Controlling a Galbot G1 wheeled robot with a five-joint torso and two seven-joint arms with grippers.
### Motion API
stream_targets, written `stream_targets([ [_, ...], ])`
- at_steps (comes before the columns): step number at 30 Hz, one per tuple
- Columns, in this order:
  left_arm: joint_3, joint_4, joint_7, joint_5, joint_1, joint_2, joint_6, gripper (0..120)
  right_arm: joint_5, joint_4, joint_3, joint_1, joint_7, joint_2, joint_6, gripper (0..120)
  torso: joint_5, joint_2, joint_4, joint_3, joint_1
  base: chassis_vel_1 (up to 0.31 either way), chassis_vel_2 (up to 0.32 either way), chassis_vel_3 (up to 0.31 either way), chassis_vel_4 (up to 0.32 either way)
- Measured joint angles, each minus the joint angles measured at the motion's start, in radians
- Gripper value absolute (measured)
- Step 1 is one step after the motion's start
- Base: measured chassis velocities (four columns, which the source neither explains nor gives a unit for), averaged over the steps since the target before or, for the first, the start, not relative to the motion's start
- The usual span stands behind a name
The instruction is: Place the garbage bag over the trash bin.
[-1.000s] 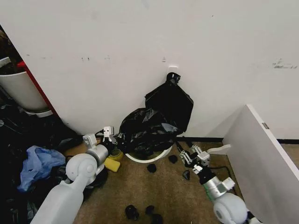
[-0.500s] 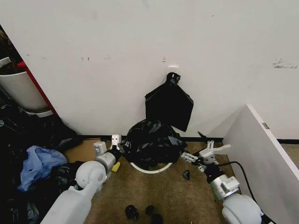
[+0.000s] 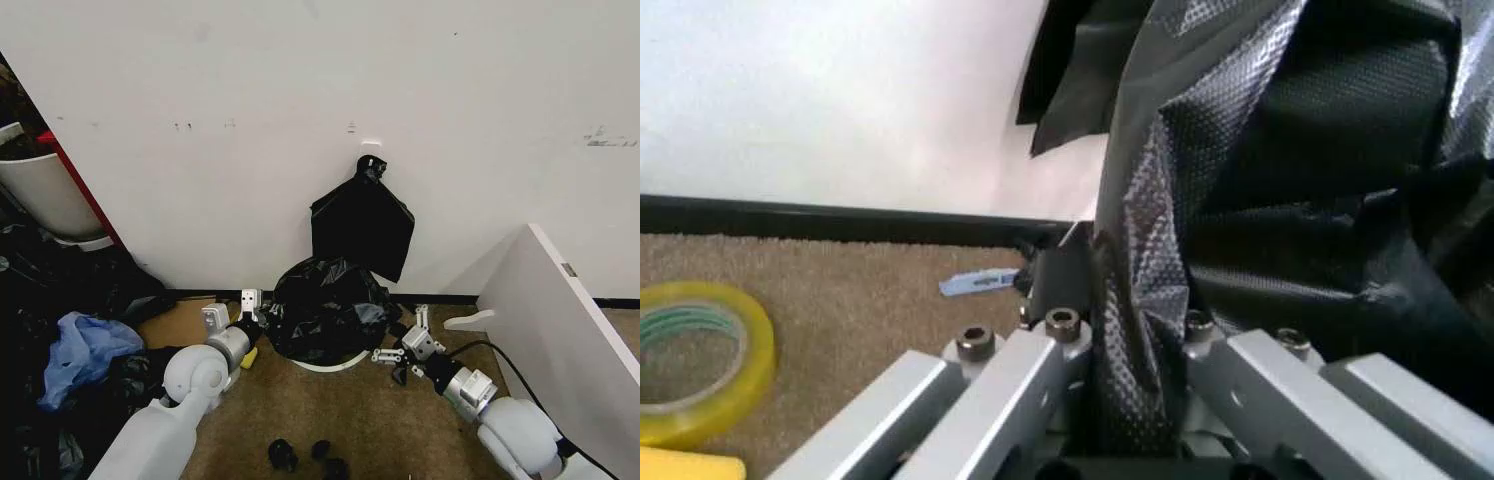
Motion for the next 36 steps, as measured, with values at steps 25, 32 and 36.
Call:
stream_targets([
  [25,-0.001,-0.012,-0.022,-0.016,0.019,-0.025,0.015,2,0.159,-0.109,0.002,-0.001,-0.196,0.040,0.407,0,-0.0001,0.000,0.0000,0.000,0.000,0.000,0.000,0.000,0.000],
  [32,-0.027,-0.012,-0.058,-0.099,0.001,-0.031,0.046,2,0.291,-0.185,0.000,-0.005,-0.422,0.051,0.526,0,-0.0001,0.000,0.0000,0.000,0.000,0.000,0.000,0.000,0.000],
  [36,-0.052,-0.025,-0.087,-0.172,-0.009,-0.033,0.072,2,0.322,-0.243,0.007,0.003,-0.551,0.056,0.560,0,0.0000,0.000,0.0000,0.000,0.000,0.000,0.000,0.000,0.000],
])
